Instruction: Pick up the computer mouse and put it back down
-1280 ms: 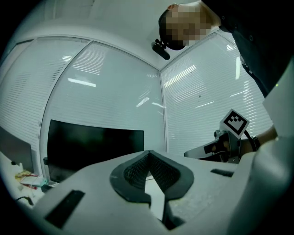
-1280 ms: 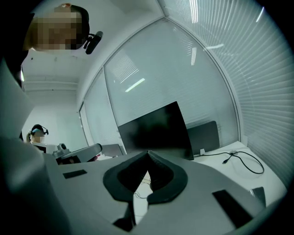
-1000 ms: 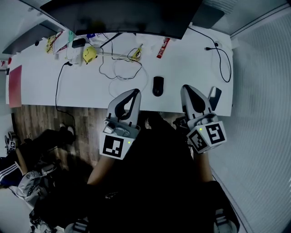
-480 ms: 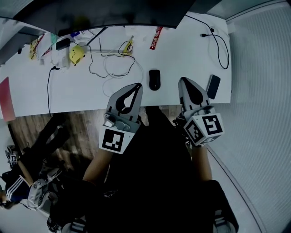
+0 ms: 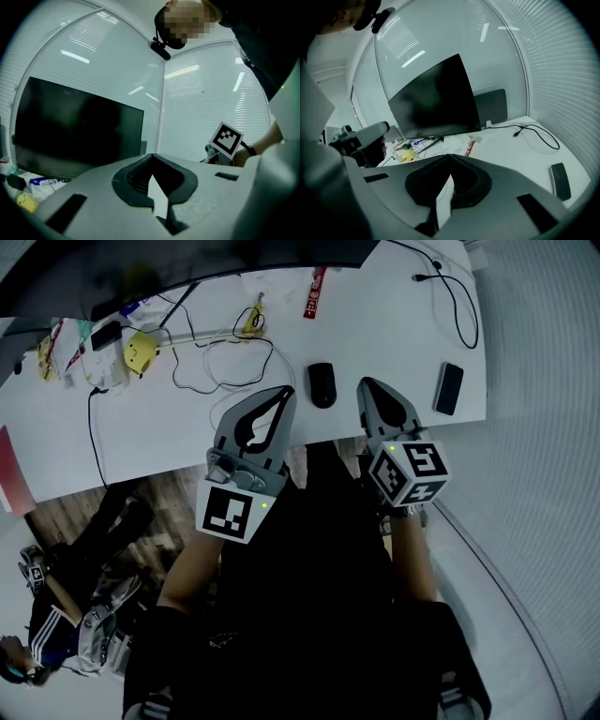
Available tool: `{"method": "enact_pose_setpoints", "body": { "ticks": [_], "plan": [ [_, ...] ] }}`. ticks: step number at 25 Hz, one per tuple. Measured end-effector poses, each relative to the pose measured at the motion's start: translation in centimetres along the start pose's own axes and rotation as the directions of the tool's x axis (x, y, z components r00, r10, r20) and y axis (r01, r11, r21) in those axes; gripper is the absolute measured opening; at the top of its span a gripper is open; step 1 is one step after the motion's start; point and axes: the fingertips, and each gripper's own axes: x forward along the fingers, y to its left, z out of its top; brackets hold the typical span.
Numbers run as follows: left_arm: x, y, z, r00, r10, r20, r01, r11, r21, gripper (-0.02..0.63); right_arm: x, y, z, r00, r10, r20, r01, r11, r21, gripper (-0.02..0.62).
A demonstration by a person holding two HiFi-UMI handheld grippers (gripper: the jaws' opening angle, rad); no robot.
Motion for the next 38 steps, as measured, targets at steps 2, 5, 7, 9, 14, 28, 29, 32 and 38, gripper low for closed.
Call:
{"method": "enact_pose_setpoints", "body": {
  "ticks": [2,5,7,9,14,28,29,32,38],
  "plan": [
    [0.0,0.2,-0.2,1.000,-0.015,-0.001,0.015,1.000,-0.010,0.002,0.7,-0.1,-1.2,0.999,-0.024,-0.027,0.024,1.000,0.008,0.000],
    [0.3,0.4,-1.0,0.999,-0.032,-0.015,0.031,0.999,-0.016,0.002,2.2,-1.0,-3.2,0.996,-0.053,-0.067,0.054,0.998,0.016,0.000],
    [0.4,0.7,-1.6,0.999,-0.044,-0.030,0.043,0.999,-0.019,0.002,3.3,-1.3,-4.6,0.993,-0.064,-0.098,0.067,0.997,0.025,0.003],
    [0.4,0.8,-2.1,0.998,-0.054,-0.043,0.053,0.998,-0.019,0.002,4.2,-1.6,-6.1,0.989,-0.069,-0.134,0.073,0.997,0.027,0.024],
    [1.0,1.0,-2.5,0.996,-0.071,-0.054,0.070,0.997,-0.020,0.002,6.4,-2.4,-9.5,0.972,-0.061,-0.225,0.070,0.997,0.031,0.135],
    [2.4,2.5,-4.8,0.988,-0.122,-0.092,0.119,0.992,-0.033,0.002,11.9,-4.0,-17.3,0.911,-0.119,-0.395,0.129,0.992,-0.001,0.265],
    [2.1,2.8,-4.8,0.988,-0.127,-0.092,0.124,0.992,-0.037,0.002,12.0,-3.9,-17.5,0.906,-0.133,-0.401,0.140,0.990,-0.010,0.267],
    [0.6,3.6,-4.5,0.985,-0.154,-0.083,0.150,0.987,-0.052,0.002,11.7,-2.9,-18.2,0.891,-0.181,-0.416,0.181,0.983,-0.040,0.268],
    [-0.3,4.3,-4.6,0.982,-0.172,-0.076,0.168,0.984,-0.067,0.002,12.2,-2.7,-19.0,0.873,-0.243,-0.423,0.226,0.970,-0.091,0.268]
  ]
}}
